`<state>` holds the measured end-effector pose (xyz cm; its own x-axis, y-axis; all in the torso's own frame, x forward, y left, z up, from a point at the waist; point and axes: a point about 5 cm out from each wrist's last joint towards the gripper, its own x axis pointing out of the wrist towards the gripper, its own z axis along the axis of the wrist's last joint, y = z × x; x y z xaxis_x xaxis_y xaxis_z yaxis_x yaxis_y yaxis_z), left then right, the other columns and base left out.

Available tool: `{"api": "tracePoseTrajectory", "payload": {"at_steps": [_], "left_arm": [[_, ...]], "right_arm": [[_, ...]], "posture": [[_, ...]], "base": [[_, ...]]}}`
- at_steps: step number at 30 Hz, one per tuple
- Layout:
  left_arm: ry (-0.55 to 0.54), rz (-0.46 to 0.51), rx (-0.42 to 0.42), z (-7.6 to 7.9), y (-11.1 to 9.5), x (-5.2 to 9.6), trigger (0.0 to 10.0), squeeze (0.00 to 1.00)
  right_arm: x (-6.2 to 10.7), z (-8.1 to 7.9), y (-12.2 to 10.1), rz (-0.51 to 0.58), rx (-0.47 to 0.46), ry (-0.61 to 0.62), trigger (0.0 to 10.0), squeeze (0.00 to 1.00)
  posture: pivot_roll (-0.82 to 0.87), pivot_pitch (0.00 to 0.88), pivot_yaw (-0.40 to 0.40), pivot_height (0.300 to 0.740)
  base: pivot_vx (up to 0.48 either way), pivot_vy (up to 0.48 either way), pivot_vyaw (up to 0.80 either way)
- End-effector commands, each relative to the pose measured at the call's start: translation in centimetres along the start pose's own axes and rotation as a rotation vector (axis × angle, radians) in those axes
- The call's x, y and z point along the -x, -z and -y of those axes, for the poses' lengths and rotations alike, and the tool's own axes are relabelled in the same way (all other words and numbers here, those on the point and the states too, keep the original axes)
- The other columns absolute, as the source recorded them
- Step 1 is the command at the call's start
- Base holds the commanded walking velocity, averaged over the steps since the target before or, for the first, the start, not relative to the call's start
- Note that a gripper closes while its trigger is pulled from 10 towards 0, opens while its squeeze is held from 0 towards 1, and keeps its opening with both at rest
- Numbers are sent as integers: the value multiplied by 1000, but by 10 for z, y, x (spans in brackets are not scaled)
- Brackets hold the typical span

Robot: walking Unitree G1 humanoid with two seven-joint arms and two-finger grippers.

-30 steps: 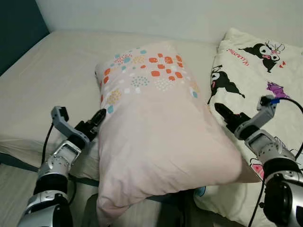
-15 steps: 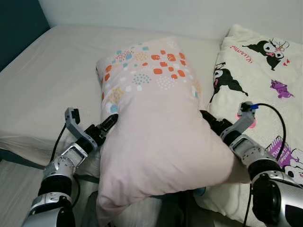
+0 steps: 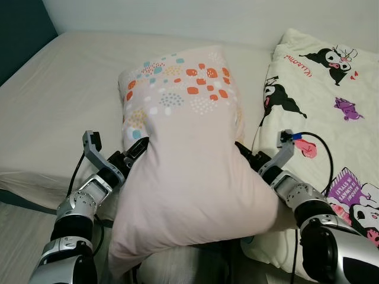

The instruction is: Clean up the room

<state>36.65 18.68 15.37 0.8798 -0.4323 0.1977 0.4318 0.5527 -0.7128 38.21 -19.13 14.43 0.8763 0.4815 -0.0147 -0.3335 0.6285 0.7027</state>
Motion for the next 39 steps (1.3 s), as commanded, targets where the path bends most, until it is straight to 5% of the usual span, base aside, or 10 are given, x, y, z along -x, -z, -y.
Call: {"api": "tracePoseTrajectory", "payload": {"at_steps": [1, 4, 6, 11, 12, 14, 15, 18, 25, 39], "left_arm": [[34, -38, 36, 3, 14, 1, 10000, 914], [41, -41, 38, 4, 14, 1, 10000, 914], [66, -45, 35, 7, 14, 2, 10000, 592], [135, -73, 2, 17, 18, 2, 10000, 447], [156, -90, -15, 20, 21, 2, 6275, 408], [169, -107, -39, 23, 24, 3, 4941, 400], [176, -119, -55, 25, 27, 3, 0, 349], [188, -139, -96, 29, 33, 2, 0, 353], [200, -165, -169, 37, 42, 2, 0, 357], [213, -166, -329, 51, 50, -5, 0, 357]], "right_arm": [[-2, 0, 31, -89, -94, -25, 10000, 0], [-1, 1, 32, -88, -110, -31, 10000, 0], [2, 2, 31, -68, -159, -52, 10000, 0], [6, 3, 35, -90, -154, -98, 10000, 0], [7, 3, 37, -110, -141, -110, 5373, 0], [8, 3, 39, -126, -135, -121, 4745, 0], [8, 2, 40, -144, -126, -134, 1882, 0], [7, -2, 46, -207, -82, -169, 0, 0], [4, -5, 55, -280, 32, -174, 0, 0], [-2, -15, 26, -137, 104, -195, 0, 0]], "posture": [[44, 364, 9, 567], [45, 364, 10, 567], [42, 363, 13, 567], [45, 358, 14, 567], [45, 358, 14, 567], [46, 356, 13, 567], [45, 354, 13, 567], [43, 348, 12, 567], [38, 338, 8, 567], [2, 235, 4, 567]], "base": [[0, 0, 0], [0, 0, 0], [0, 0, 0], [0, 0, 0], [0, 0, 0], [0, 0, 0], [0, 0, 0], [0, 0, 0], [0, 0, 0], [0, 0, 0]]}}
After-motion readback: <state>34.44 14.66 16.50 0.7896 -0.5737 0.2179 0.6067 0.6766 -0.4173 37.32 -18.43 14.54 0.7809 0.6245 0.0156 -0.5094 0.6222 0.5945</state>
